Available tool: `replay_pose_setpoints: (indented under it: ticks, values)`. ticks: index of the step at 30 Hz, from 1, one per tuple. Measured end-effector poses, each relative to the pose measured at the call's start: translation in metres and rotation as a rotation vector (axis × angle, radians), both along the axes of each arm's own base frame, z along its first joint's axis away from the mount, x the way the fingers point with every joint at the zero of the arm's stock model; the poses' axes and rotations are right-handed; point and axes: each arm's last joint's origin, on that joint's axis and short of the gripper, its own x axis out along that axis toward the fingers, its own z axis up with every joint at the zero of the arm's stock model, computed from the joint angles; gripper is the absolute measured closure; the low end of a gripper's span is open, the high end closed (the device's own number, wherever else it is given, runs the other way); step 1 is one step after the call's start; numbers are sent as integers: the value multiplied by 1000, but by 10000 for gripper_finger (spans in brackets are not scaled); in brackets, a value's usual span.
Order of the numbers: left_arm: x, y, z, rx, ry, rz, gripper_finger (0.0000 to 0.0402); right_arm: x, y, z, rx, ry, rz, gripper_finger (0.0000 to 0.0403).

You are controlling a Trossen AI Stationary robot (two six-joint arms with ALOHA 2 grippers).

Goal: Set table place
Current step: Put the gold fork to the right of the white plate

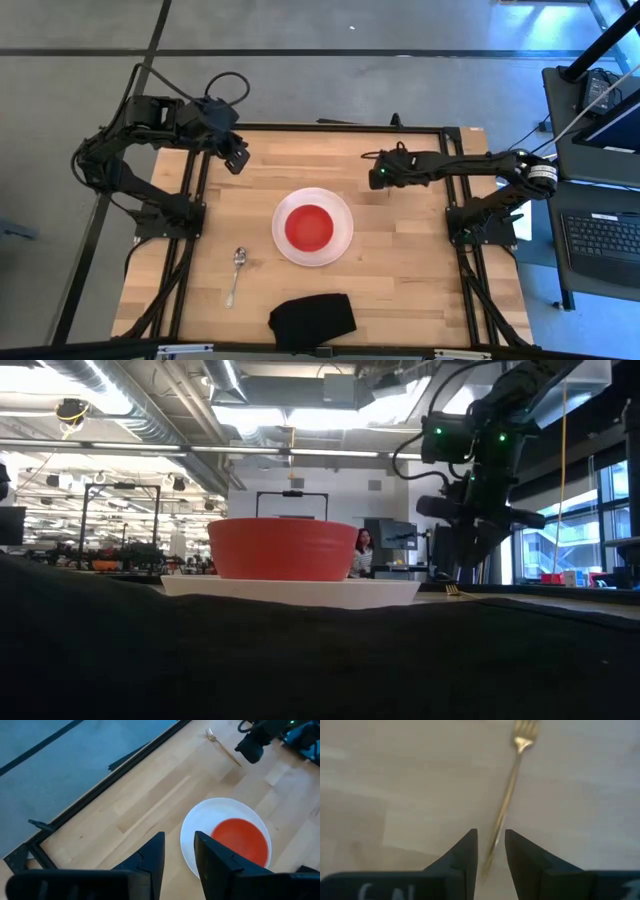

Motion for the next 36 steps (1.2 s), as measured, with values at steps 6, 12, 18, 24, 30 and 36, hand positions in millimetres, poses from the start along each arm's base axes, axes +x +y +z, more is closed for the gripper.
replay_pose_setpoints:
  ticks: [6, 12, 18, 24, 30, 36]
  values:
    - [0, 0, 0, -13, -14, 21, 300, -2, -12, 2, -89, 1, -65, 302]
    - [0, 0, 0, -14, -14, 23, 309, 0, -17, -8, -78, 31, -82, 302]
    - [0, 1, 0, 4, -12, 36, 316, 7, -20, -27, -61, 73, -82, 302]
    - [0, 1, 0, 5, -12, 37, 313, 13, -23, -54, -36, 136, -106, 302]
    - [0, 1, 0, 5, -12, 37, 302, 16, -24, -62, -68, 152, -148, 302]
    - [0, 1, 0, 8, -9, 33, 303, 15, -25, -63, -112, 146, -210, 306]
